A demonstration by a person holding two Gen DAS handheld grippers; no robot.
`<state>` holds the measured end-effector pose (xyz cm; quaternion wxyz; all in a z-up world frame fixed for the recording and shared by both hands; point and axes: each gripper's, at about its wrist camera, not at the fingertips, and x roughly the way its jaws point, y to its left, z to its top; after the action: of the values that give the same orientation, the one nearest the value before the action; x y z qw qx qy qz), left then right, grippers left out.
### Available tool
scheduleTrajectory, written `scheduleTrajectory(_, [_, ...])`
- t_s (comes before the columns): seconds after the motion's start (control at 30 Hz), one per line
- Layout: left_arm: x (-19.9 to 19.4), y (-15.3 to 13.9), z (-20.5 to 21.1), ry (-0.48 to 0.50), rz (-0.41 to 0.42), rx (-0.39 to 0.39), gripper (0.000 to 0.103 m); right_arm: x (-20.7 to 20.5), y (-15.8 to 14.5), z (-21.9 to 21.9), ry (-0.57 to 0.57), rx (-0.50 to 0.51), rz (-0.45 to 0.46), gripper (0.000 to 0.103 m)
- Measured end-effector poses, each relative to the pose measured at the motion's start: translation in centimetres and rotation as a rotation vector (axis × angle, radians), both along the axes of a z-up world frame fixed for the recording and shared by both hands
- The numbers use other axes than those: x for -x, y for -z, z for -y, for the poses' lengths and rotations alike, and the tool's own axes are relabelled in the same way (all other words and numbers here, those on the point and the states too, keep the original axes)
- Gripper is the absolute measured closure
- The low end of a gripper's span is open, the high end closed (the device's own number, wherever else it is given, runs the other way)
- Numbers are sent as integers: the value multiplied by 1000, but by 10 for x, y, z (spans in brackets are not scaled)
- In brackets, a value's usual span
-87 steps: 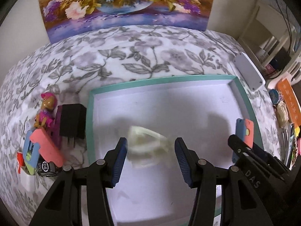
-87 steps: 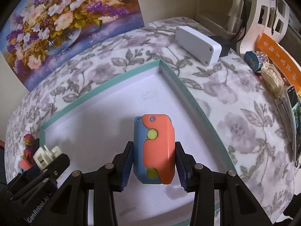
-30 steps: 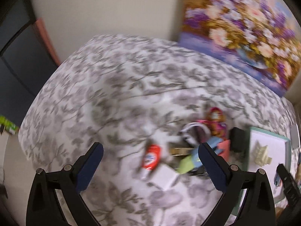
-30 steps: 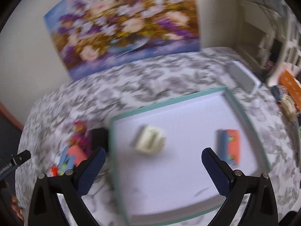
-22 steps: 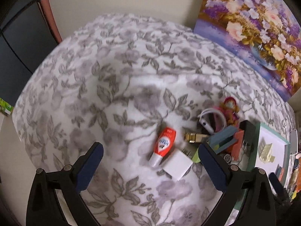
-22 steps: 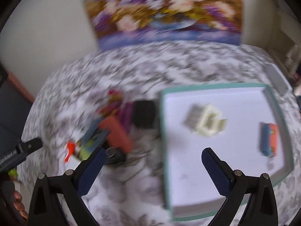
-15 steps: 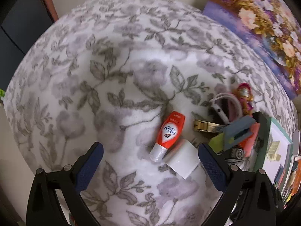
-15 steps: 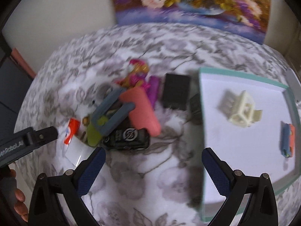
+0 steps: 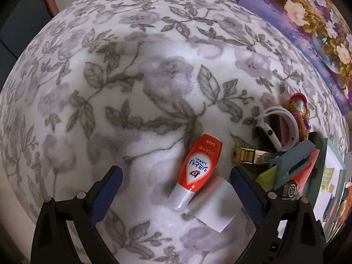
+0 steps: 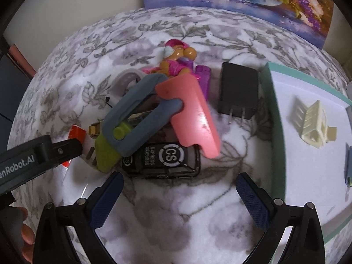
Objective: Organize rigid objects
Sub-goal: 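Move both tools back toward the object pile, then grasp the red-capped tube with the left tool while the right tool grasps the black toy car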
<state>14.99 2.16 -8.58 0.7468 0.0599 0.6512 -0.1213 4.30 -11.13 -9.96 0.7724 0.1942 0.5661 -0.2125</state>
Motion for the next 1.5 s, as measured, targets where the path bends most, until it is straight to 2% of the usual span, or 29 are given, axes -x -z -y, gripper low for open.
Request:
scheduleTrajectory(0.07, [-7, 4, 2, 7, -9, 10, 12, -3, 4, -2, 0, 13, -9, 0])
scheduleTrajectory(0.27, [-8, 7, 0, 7, -13, 19, 20, -12, 7, -5, 12, 50, -13, 0])
scheduleTrajectory(0.33, [-9, 8, 2, 13, -3, -4, 25, -13, 6, -6, 13, 55, -12, 3])
scheduleTrajectory(0.43, [-6, 11, 7, 28, 18, -32, 36, -16, 4, -9, 7, 67, -2, 17])
scheduleTrajectory(0.5, [-5, 9, 9, 31, 27, -29, 58, -18, 2, -9, -2, 66, 2, 25])
scheduleTrajectory(0.57, [-5, 6, 9, 30, 27, -15, 73, -18, 1, -9, -5, 64, 1, 25])
scheduleTrajectory(0.87, [2, -8, 4, 16, 42, 18, 73, 5, -7, 2, 8, 0, 2, 25])
scheduleTrajectory(1.13, [17, -57, 7, 17, 140, 71, 73, 26, -34, 13, 27, -48, 61, 25])
scheduleTrajectory(1.17, [19, -62, 8, 19, 151, 77, 73, 28, -39, 14, 25, -44, 73, 33])
scheduleTrajectory(1.23, [26, -73, 12, 29, 177, 86, 73, 33, -49, 17, 28, -46, 97, 35])
scheduleTrajectory(1.27, [30, -77, 16, 36, 187, 88, 73, 36, -53, 20, 34, -47, 108, 42])
scheduleTrajectory(1.33, [34, -81, 25, 50, 198, 95, 73, 39, -58, 24, 39, -44, 120, 43])
scheduleTrajectory(1.4, [40, -83, 30, 60, 200, 99, 73, 44, -60, 29, 40, -36, 119, 51])
scheduleTrajectory(1.5, [44, -84, 37, 74, 194, 94, 73, 52, -61, 37, 47, -58, 123, 52])
